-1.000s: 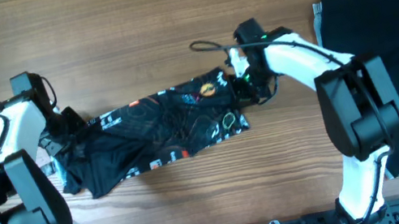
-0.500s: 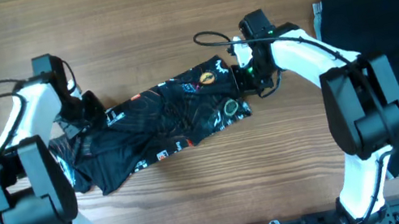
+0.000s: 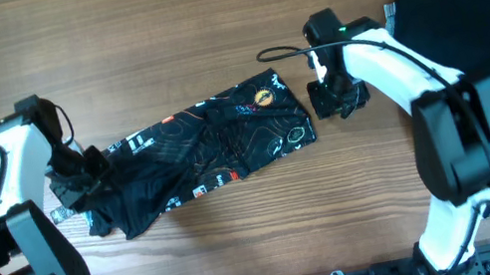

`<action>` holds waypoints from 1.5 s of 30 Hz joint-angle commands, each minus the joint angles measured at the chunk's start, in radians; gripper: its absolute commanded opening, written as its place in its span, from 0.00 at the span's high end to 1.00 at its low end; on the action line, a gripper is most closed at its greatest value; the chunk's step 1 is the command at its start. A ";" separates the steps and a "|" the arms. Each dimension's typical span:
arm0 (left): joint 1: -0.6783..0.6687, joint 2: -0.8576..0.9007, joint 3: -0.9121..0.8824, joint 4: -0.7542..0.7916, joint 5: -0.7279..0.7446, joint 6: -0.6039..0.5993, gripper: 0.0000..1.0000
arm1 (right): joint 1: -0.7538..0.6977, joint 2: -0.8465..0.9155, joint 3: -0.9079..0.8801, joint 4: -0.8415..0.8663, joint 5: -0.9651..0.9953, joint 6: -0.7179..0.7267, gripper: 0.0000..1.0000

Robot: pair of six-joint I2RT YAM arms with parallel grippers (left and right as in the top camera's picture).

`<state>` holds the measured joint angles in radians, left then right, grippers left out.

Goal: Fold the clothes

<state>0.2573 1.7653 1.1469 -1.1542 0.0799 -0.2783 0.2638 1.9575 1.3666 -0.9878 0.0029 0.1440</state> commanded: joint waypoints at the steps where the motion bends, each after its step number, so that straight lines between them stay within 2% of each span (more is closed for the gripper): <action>1: 0.004 -0.010 -0.080 0.086 -0.159 -0.037 0.17 | -0.001 -0.085 0.004 -0.013 -0.003 -0.013 0.53; 4: 0.004 -0.010 -0.156 0.186 -0.161 -0.052 0.11 | -0.001 -0.088 0.003 -0.025 -0.003 -0.013 0.53; 11: 0.005 -0.009 -0.295 0.420 -0.187 -0.052 0.13 | -0.001 -0.088 0.003 -0.056 -0.003 -0.011 0.53; 15: 0.005 -0.017 -0.261 0.385 -0.186 -0.051 0.14 | -0.001 -0.088 0.003 -0.068 -0.003 -0.010 0.52; 17: 0.005 -0.049 -0.217 0.326 -0.187 -0.051 0.12 | -0.001 -0.088 0.003 -0.069 -0.003 -0.003 0.49; 20: 0.005 -0.117 -0.197 0.296 -0.187 -0.052 0.03 | -0.001 -0.088 0.003 -0.077 -0.003 -0.002 0.48; 24: 0.044 -0.212 -0.198 0.289 -0.186 -0.052 0.00 | -0.001 -0.088 0.003 -0.087 -0.003 -0.002 0.47; 28: 0.098 -0.190 -0.239 0.347 -0.139 -0.053 0.10 | -0.001 -0.088 0.003 -0.087 -0.003 0.016 0.46; 32: 0.106 -0.136 -0.337 0.493 -0.089 -0.048 0.12 | -0.001 -0.088 0.003 -0.089 -0.003 0.016 0.46; 36: 0.106 -0.053 -0.389 0.570 -0.062 -0.040 0.16 | -0.001 -0.088 0.003 -0.092 -0.003 0.016 0.46; 38: 0.106 -0.019 -0.395 0.587 -0.061 -0.040 0.29 | -0.001 -0.088 0.003 -0.093 -0.003 0.016 0.46; 39: 0.106 -0.018 -0.395 0.585 -0.061 -0.040 0.43 | -0.001 -0.088 0.003 -0.094 -0.003 0.016 0.46; 40: 0.106 -0.019 -0.395 0.582 -0.061 -0.040 0.62 | -0.001 -0.088 0.003 -0.095 -0.003 0.016 0.46; 41: 0.106 -0.024 -0.395 0.579 -0.062 -0.040 0.75 | -0.001 -0.088 0.003 -0.095 -0.003 0.016 0.46; 42: 0.106 -0.027 -0.394 0.577 -0.062 -0.040 0.93 | -0.001 -0.088 0.003 -0.095 -0.003 0.016 0.46; 45: 0.124 -0.048 -0.333 0.513 -0.064 -0.040 0.96 | -0.002 -0.088 0.003 -0.098 -0.003 0.016 0.46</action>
<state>0.3626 1.6547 0.8261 -0.5728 0.0032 -0.3199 0.2638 1.8870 1.3666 -1.0805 0.0013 0.1455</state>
